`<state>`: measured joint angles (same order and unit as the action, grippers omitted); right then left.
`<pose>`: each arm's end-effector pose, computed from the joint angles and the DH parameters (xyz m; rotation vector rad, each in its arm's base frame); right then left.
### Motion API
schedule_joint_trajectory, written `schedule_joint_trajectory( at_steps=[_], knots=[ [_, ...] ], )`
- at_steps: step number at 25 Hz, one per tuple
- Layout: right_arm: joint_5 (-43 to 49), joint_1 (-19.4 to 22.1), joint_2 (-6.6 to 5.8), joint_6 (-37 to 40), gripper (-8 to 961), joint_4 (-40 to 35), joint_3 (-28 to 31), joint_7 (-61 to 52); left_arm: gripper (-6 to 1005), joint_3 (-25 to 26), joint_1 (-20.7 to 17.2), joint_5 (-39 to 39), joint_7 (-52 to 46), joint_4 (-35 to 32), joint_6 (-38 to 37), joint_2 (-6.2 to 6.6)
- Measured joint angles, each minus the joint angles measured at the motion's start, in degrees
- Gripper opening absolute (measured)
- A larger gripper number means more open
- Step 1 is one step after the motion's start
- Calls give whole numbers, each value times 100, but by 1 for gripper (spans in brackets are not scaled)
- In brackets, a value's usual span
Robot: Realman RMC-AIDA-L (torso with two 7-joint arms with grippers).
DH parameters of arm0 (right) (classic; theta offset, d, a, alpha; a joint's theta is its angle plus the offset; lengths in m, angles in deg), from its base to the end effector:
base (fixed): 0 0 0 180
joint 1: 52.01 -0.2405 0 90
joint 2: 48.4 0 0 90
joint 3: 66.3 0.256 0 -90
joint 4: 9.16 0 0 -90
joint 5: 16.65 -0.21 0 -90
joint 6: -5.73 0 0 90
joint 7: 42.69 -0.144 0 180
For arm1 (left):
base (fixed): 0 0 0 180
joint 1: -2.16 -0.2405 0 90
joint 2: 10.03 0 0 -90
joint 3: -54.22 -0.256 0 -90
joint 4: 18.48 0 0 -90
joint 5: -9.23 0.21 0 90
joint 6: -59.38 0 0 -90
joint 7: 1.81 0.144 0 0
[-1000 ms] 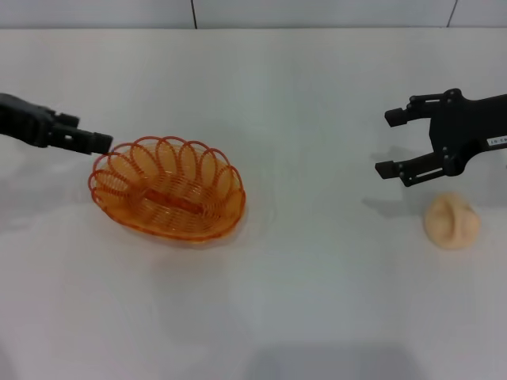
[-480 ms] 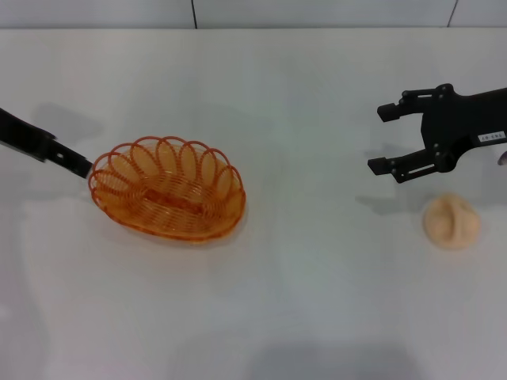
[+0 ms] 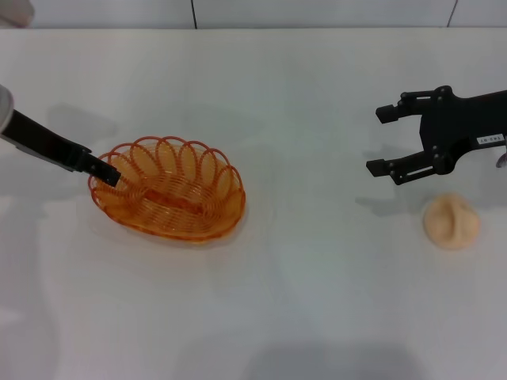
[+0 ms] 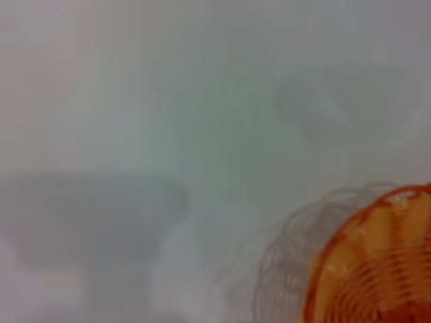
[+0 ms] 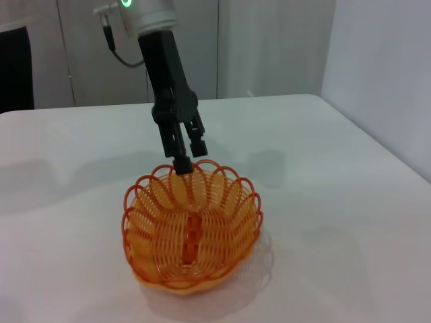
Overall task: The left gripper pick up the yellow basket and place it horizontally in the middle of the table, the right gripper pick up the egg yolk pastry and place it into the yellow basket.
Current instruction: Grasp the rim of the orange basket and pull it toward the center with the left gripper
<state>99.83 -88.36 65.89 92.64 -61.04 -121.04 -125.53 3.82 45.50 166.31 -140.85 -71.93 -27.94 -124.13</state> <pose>0.2062 0.3776 0.0327 -2.8678 0.1278 0.3089 -0.2567 0.3922 0.0558 -2.3730 -1.3263 0.3926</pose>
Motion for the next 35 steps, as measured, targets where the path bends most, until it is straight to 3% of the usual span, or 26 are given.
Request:
schedule_joint_trajectory(
  at_steps=[7, 16, 18, 25, 30, 35],
  knots=[
    [14, -3, 16, -82, 870, 10, -10, 34, 838, 22, 23, -46, -43, 378, 537, -78],
    [3, 12, 47, -182, 870, 34, -11, 114, 797, 25, 32, -140, -60, 406, 710, -140],
    [1, 25, 55, -183, 869, 24, -11, 116, 578, 26, 34, -143, -61, 406, 713, -140],
    [-4, 32, 61, -182, 870, 15, -11, 133, 368, 23, 34, -170, -62, 406, 707, -154],
    [-18, 32, 59, -175, 870, 7, 20, 134, 142, 36, -6, -268, -78, 406, 621, -181],
    [-76, 46, 58, -197, 869, 3, 42, 112, 68, 39, -37, -361, -186, 406, 536, -181]
  ],
)
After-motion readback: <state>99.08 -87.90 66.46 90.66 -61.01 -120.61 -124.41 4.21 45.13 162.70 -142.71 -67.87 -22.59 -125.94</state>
